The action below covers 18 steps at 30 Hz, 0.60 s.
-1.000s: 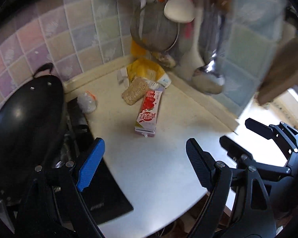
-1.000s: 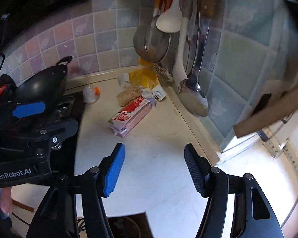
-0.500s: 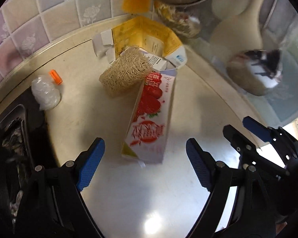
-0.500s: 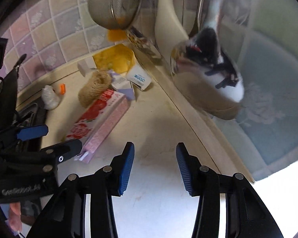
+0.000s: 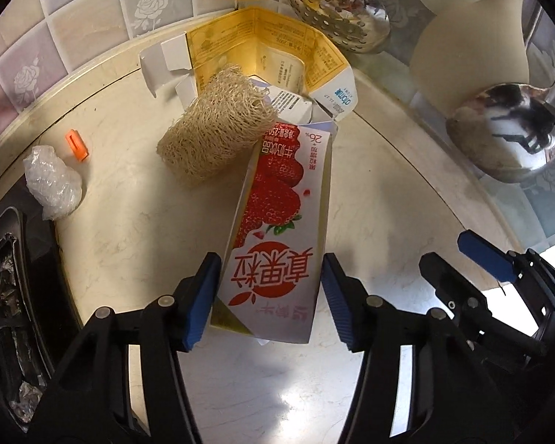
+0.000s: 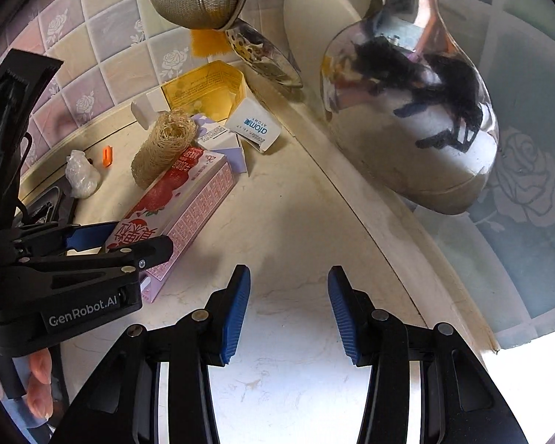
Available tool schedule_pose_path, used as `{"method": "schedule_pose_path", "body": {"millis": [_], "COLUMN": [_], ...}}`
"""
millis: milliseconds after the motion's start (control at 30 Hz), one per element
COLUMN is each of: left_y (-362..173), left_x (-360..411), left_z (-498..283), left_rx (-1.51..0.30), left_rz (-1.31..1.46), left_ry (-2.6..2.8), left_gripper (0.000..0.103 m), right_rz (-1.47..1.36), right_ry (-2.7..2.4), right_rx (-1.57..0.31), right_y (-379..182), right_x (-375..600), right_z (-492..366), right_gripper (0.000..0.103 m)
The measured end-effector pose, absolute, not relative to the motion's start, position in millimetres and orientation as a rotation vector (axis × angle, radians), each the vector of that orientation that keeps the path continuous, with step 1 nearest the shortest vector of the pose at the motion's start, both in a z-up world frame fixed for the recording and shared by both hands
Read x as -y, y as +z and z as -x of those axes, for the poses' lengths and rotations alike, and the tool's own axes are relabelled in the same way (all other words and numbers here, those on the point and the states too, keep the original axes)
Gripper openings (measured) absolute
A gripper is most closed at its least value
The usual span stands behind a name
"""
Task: Collect trash
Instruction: 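Grasp the red-and-white juice carton with the left tool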
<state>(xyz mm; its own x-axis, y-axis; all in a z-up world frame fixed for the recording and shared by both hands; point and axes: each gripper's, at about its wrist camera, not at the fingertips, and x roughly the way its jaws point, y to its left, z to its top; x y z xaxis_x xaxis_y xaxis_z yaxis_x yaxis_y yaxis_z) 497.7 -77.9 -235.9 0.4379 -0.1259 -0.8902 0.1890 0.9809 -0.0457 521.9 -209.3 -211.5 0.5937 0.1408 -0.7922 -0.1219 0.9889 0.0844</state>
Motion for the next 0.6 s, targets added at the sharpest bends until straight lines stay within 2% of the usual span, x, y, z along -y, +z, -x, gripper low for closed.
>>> {"method": "schedule_pose_path", "body": {"millis": [333, 600], "left_y": [-215, -202], "left_x": [76, 67], "left_z": [-459, -395], "left_rx": [-1.016, -1.006], "left_rz": [-0.114, -0.115], "left_ry": [-0.123, -0.072], "left_gripper": [0.05, 0.049], "right_rz": [-0.03, -0.036], "right_ry": [0.153, 0.193], "right_rx": [-0.913, -0.88], "right_y": [-209, -191], "right_x": [210, 198], "right_z": [-517, -514], "right_gripper": [0.045, 0.045]}}
